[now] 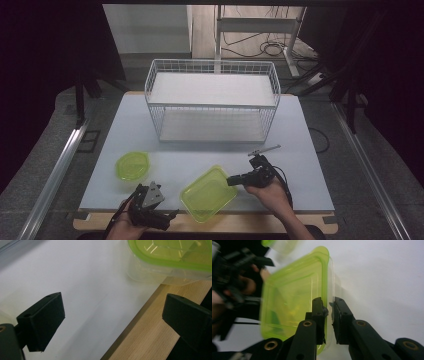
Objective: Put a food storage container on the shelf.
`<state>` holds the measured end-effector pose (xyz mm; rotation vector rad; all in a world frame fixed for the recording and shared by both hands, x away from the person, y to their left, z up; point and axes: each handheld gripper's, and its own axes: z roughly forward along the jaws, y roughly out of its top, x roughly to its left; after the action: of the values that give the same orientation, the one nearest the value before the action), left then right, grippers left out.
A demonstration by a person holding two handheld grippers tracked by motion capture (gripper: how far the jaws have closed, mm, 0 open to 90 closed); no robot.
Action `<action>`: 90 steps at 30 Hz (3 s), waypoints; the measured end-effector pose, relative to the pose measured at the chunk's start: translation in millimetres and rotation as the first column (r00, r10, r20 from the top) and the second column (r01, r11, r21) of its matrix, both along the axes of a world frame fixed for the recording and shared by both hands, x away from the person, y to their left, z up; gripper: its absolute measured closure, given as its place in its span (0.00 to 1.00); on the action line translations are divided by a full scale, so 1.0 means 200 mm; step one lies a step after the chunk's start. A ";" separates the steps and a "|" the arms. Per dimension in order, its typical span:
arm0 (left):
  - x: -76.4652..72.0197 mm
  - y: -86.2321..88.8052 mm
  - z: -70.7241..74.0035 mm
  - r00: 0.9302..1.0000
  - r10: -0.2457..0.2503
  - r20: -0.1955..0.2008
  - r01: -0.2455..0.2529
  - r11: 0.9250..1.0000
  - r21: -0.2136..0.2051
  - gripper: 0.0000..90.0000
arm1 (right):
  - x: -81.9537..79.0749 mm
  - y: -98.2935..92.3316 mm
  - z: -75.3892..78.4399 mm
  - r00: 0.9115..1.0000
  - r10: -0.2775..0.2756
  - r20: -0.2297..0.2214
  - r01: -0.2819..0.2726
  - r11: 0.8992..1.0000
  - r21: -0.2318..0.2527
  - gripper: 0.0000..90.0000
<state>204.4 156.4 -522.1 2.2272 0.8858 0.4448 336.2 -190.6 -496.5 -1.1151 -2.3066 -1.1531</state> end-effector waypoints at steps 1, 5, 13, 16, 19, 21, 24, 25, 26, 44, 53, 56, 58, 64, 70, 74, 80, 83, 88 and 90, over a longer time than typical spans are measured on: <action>0.00 0.00 0.00 1.000 0.001 0.000 -0.001 1.000 0.000 0.05 | 0.00 0.00 0.00 1.000 -0.003 -0.005 0.003 1.000 0.012 0.90; 0.00 0.00 0.00 1.000 0.001 -0.002 -0.001 1.000 -0.003 0.05 | 0.01 -0.02 0.01 1.000 -0.006 -0.017 0.007 0.999 0.036 0.91; 0.01 0.00 -0.01 1.000 -0.001 -0.011 0.001 1.000 0.001 0.05 | 0.04 -0.02 0.00 1.000 -0.001 0.023 0.003 0.997 -0.071 0.87; 0.01 0.00 -0.01 1.000 -0.001 -0.011 0.001 1.000 0.001 0.05 | 0.06 -0.01 -0.01 1.000 -0.003 0.030 0.006 0.997 -0.081 0.82; 0.01 0.00 -0.01 1.000 -0.002 -0.013 0.002 1.000 0.002 0.05 | 0.09 0.00 0.00 1.000 -0.002 0.026 0.003 0.998 -0.064 0.78; 0.01 0.00 -0.01 1.000 -0.003 -0.015 0.003 1.000 0.002 0.05 | 0.11 0.02 0.00 1.000 0.010 0.022 -0.009 0.997 -0.074 0.77; 0.01 0.00 -0.02 1.000 -0.006 -0.017 0.006 1.000 0.004 0.05 | 0.14 0.05 -0.02 1.000 0.031 -0.006 -0.031 0.996 -0.087 0.78; 0.01 0.00 -0.01 1.000 -0.006 -0.016 0.006 1.000 0.005 0.05 | 0.15 0.05 -0.03 0.999 0.028 -0.026 -0.030 0.997 -0.071 0.80; 0.01 0.00 -0.01 1.000 -0.006 -0.016 0.006 1.000 0.005 0.05 | 0.15 0.05 -0.03 0.999 0.028 -0.026 -0.030 0.997 -0.071 0.80; 0.01 0.00 -0.01 1.000 0.000 -0.012 0.000 1.000 0.005 0.05 | 0.14 -0.04 0.05 0.995 -0.002 -0.100 0.008 0.998 0.065 0.90; 0.01 0.01 -0.01 1.000 0.004 -0.008 -0.004 1.000 -0.001 0.05 | 0.15 -0.09 0.28 0.997 -0.071 0.002 0.070 0.986 0.151 0.90; 0.01 0.01 0.00 1.000 0.005 -0.007 -0.005 1.000 -0.004 0.05 | 0.16 -0.11 0.35 0.996 -0.089 0.023 0.083 0.981 0.177 0.90; 0.01 0.01 0.00 1.000 0.006 -0.007 -0.006 1.000 -0.008 0.05 | 0.16 -0.11 0.39 0.994 -0.103 0.041 0.093 0.977 0.192 0.90; 0.01 0.01 0.00 1.000 0.005 -0.009 -0.005 1.000 -0.013 0.05 | 0.19 -0.12 0.51 0.987 -0.131 0.092 0.109 0.971 0.213 0.90; 0.01 0.01 -0.01 1.000 0.004 -0.008 -0.004 1.000 -0.012 0.05 | 0.22 -0.13 0.60 0.980 -0.162 0.115 0.130 0.960 0.246 0.90; 0.01 0.01 -0.01 1.000 0.007 -0.009 -0.007 1.000 -0.021 0.04 | 0.25 -0.13 0.67 0.975 -0.176 0.134 0.137 0.956 0.260 0.90; 0.01 0.01 -0.01 1.000 0.003 -0.012 -0.004 1.000 -0.019 0.04 | 0.30 -0.11 0.76 0.967 -0.201 0.156 0.153 0.949 0.274 0.90; 0.01 0.01 -0.01 1.000 0.002 -0.011 -0.002 1.000 -0.021 0.04 | 0.32 -0.10 0.80 0.963 -0.210 0.169 0.159 0.949 0.274 0.90; 0.01 0.02 -0.01 1.000 0.005 -0.009 -0.005 1.000 -0.020 0.04 | 0.35 -0.07 0.86 0.955 -0.231 0.187 0.174 0.944 0.280 0.90; 0.01 0.01 -0.01 1.000 0.006 -0.010 -0.006 1.000 -0.023 0.04 | 0.37 -0.06 0.88 0.952 -0.242 0.189 0.183 0.941 0.286 0.90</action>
<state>206.2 159.2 -524.7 2.2081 0.8985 0.4246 410.4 -202.5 -320.2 -1.2080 -2.1370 -1.6929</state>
